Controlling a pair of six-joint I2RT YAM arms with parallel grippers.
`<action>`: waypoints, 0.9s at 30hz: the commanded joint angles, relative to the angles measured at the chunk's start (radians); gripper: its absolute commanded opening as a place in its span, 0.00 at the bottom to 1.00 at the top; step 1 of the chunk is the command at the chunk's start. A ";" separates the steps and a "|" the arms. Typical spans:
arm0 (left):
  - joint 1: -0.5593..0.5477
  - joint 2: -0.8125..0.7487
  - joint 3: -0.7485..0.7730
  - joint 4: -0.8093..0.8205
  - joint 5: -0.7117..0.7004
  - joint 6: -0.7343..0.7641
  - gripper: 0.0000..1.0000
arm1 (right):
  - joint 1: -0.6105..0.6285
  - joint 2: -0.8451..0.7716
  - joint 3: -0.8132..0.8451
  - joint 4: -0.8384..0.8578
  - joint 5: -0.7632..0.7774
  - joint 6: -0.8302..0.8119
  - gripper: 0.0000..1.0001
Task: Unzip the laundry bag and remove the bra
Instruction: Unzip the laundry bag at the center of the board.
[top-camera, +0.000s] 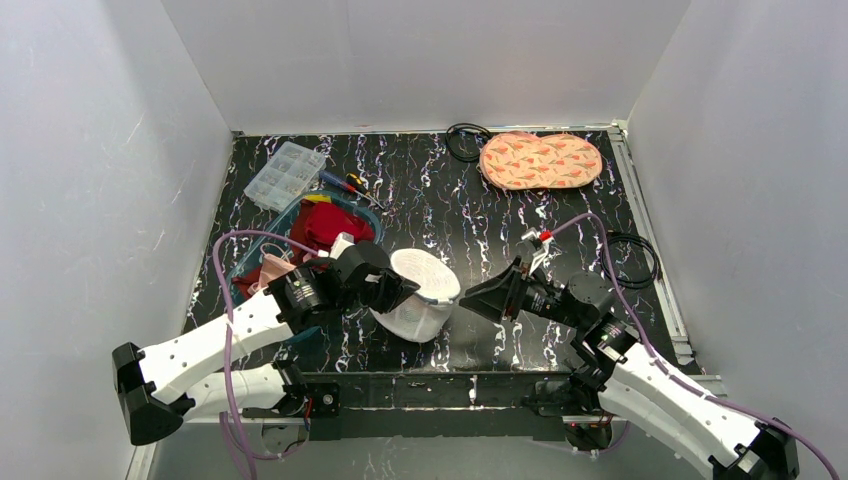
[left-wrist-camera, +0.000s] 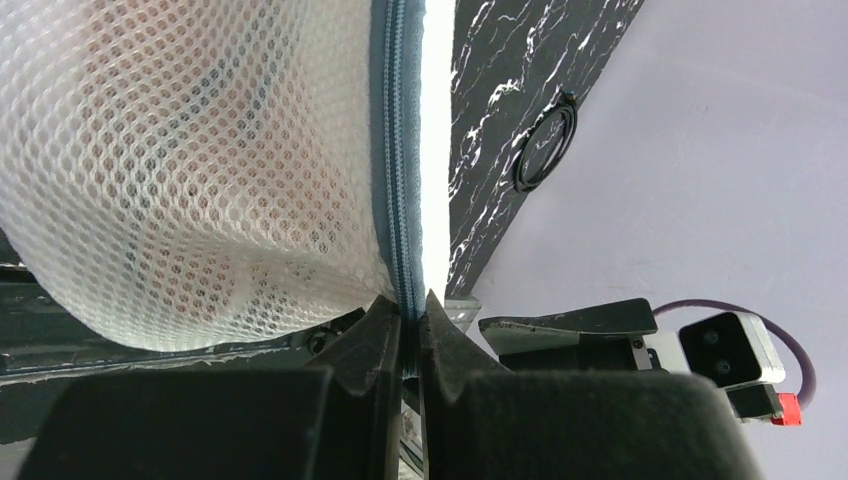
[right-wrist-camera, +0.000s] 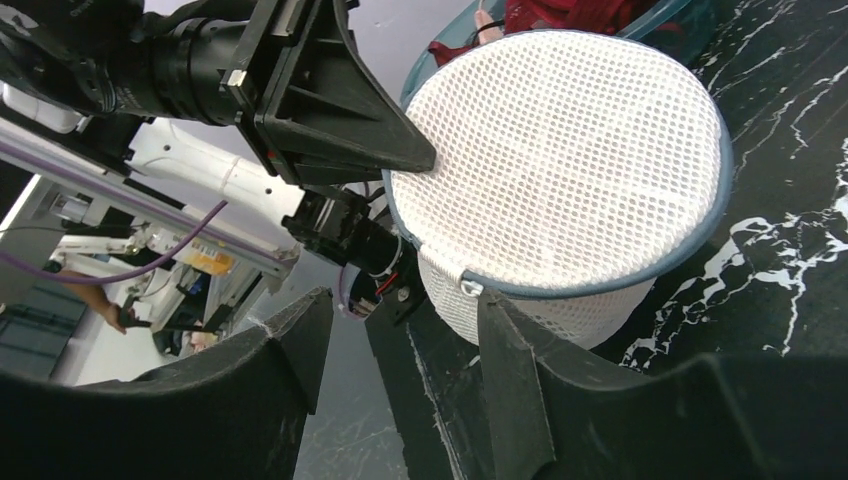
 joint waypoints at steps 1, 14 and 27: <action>0.006 -0.002 0.044 0.023 0.014 -0.007 0.00 | 0.004 0.004 -0.007 0.099 -0.055 0.013 0.62; 0.006 -0.017 0.101 0.014 0.016 0.011 0.00 | 0.005 0.035 -0.034 0.194 -0.092 0.069 0.62; 0.006 -0.028 0.127 0.014 0.031 0.028 0.00 | 0.007 0.079 -0.037 0.243 -0.091 0.082 0.59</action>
